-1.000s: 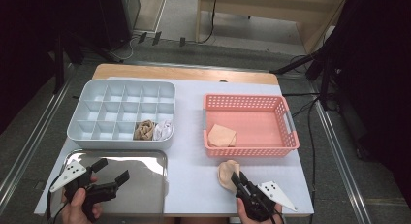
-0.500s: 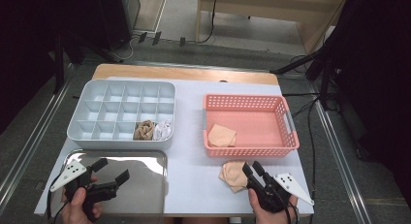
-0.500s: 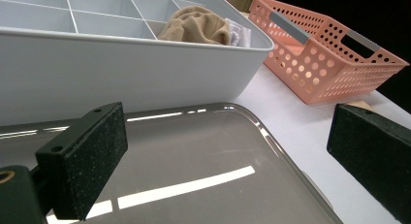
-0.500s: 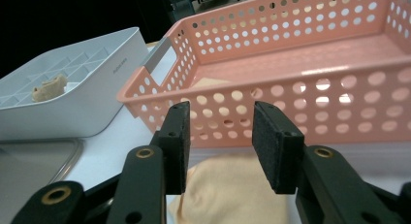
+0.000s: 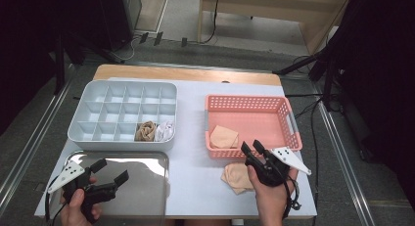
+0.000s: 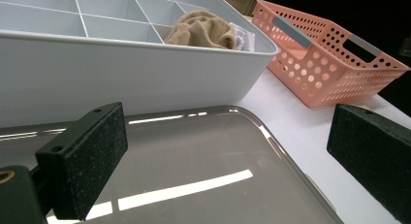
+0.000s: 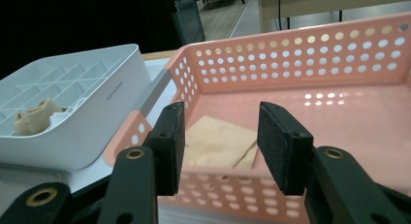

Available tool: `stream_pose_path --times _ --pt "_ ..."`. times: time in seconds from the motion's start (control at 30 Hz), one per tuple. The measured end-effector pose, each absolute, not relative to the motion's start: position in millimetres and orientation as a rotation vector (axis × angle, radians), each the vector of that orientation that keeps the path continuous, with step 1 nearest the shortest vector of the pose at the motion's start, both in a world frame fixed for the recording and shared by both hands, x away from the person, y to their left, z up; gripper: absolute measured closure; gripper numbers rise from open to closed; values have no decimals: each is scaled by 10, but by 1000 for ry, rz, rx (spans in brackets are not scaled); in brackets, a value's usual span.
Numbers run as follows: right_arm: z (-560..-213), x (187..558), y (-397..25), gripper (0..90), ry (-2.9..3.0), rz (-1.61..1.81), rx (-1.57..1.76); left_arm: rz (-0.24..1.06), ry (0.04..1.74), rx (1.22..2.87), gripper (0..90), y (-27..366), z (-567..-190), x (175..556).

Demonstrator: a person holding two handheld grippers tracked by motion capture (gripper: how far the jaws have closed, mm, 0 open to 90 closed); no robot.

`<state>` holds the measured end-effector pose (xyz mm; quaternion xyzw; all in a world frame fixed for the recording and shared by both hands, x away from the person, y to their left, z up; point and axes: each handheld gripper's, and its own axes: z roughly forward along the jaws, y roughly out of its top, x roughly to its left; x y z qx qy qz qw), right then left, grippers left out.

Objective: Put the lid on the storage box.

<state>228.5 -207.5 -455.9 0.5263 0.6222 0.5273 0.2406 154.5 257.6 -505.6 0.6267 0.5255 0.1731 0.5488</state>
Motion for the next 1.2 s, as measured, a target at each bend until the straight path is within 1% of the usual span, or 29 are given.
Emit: stream_pose_path --times 0.23,0.47,0.57,0.77,0.87,1.0,1.07,1.2 --pt "-4497 2579 -1992 546 1750 1405 1421 408 1251 1479 15 2586 -5063 1552" --pt "-4538 2781 -1913 560 1806 1356 1440 405 1252 1475 15 2603 -5065 1555" --pt "-4577 2917 -1885 588 1850 1339 1498 404 1254 1470 15 2617 -5064 1555" --pt "-4643 3045 -1818 593 1925 1279 1573 400 1251 1470 15 2614 -5057 1543" --pt "-4634 3113 -1750 631 1968 1227 1656 400 1254 1465 15 2623 -5065 1550" --pt "-4601 3180 -1691 638 1988 1189 1680 397 1252 1465 15 2613 -5064 1556" --pt "-4615 3278 -1642 649 2032 1122 1747 398 1247 1474 15 2600 -5063 1552" --pt "-4654 3361 -1603 653 2083 1073 1780 399 1250 1465 15 2613 -5063 1552"
